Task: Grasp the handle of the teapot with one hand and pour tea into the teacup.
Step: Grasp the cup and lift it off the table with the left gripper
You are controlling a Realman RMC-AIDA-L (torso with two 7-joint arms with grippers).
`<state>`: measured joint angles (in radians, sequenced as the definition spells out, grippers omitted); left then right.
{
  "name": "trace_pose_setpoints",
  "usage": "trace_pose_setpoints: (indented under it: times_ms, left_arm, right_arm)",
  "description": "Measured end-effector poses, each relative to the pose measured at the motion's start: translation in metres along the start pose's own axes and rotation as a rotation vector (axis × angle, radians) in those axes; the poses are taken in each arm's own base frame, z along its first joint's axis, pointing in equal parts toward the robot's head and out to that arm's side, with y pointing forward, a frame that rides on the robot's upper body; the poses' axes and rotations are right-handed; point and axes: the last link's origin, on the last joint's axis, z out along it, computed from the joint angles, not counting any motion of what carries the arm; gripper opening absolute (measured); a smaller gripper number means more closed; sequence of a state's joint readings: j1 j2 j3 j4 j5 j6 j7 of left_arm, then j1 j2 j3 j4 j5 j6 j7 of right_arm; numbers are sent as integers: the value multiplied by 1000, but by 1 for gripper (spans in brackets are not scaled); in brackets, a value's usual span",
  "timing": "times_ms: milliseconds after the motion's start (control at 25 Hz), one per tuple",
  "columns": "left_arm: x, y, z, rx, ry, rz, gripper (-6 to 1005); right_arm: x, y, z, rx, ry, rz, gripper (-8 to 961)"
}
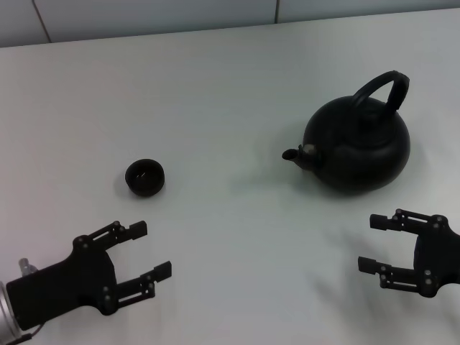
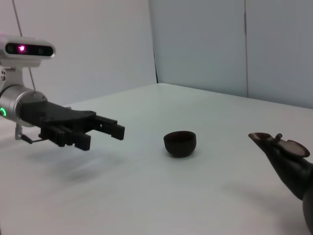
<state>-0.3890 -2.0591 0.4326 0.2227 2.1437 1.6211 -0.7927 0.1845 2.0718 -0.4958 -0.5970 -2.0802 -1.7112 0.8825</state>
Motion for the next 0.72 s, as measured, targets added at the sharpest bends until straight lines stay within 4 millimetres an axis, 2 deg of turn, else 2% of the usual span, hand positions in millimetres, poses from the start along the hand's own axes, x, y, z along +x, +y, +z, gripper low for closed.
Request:
trace_pose_setpoints:
  times_ms: [720]
  left_arm:
    - [6,-4,-2,-9,-1,-3,779]
  right_arm:
    - [-3,-3,3,-9,0,-11,732]
